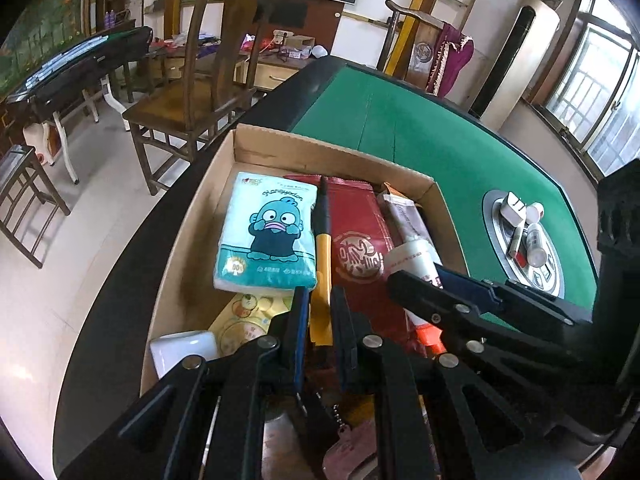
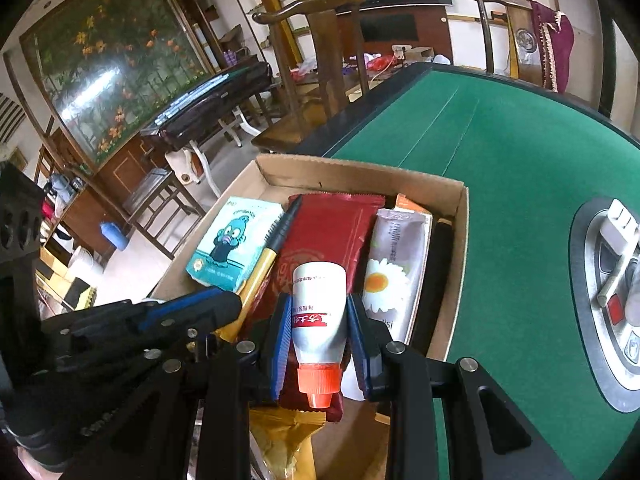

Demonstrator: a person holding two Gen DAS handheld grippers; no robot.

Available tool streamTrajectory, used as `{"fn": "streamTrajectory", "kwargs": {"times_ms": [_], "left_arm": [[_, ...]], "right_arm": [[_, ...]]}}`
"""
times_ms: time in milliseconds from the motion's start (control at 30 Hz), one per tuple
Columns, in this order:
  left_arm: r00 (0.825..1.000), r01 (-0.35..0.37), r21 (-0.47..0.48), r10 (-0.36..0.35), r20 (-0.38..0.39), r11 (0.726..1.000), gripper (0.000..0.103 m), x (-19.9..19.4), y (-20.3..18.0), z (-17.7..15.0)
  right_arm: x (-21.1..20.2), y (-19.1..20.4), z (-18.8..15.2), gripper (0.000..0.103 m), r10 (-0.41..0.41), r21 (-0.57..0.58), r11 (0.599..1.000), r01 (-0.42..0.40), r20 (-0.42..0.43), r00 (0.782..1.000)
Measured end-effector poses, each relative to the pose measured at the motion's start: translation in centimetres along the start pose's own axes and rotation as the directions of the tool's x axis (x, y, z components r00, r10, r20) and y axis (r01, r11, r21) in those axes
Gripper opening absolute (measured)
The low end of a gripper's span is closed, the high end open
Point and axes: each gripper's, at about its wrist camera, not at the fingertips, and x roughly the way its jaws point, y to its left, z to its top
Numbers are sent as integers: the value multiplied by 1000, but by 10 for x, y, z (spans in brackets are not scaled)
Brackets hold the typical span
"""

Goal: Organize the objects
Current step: 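Carry the pen and orange-capped bottle over the box and open both tools, then move both tools back over the pile of toiletries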

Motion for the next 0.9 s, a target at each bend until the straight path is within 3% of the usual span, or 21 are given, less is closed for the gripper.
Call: {"fn": "streamTrajectory", "kwargs": {"times_ms": [200, 300, 467, 567, 733, 833, 900], "left_arm": [[1000, 8, -10, -8, -13, 1000, 11, -1, 4, -3], [1000, 7, -14, -7, -5, 1000, 11, -8, 4, -4], [1000, 4, -24, -3, 16, 1000, 15, -22, 4, -2], [1000, 2, -27, -1, 29, 1000, 19, -29, -1, -2], [999, 9, 26, -10, 49, 1000, 20, -41, -30, -2], [998, 33, 85, -37, 53, 996, 28, -47, -62, -3], [997, 47, 143, -54, 51, 989, 29, -48, -93, -2]], "right_arm": [[2, 8, -1, 32, -16, -39, 999, 16, -14, 1000], [-5, 11, 0, 36, -20, -54, 998, 21, 3, 1000], [-26, 8, 2, 55, 0, -39, 999, 1, 47, 999], [-41, 1, -1, 55, 28, -16, 1000, -27, 78, 997], [-82, -33, -18, 55, 21, 31, 999, -26, 141, 990], [-115, -74, -34, 55, -6, 87, 996, -9, 177, 984], [-138, -108, -46, 55, -56, 134, 991, 30, 194, 979]]}}
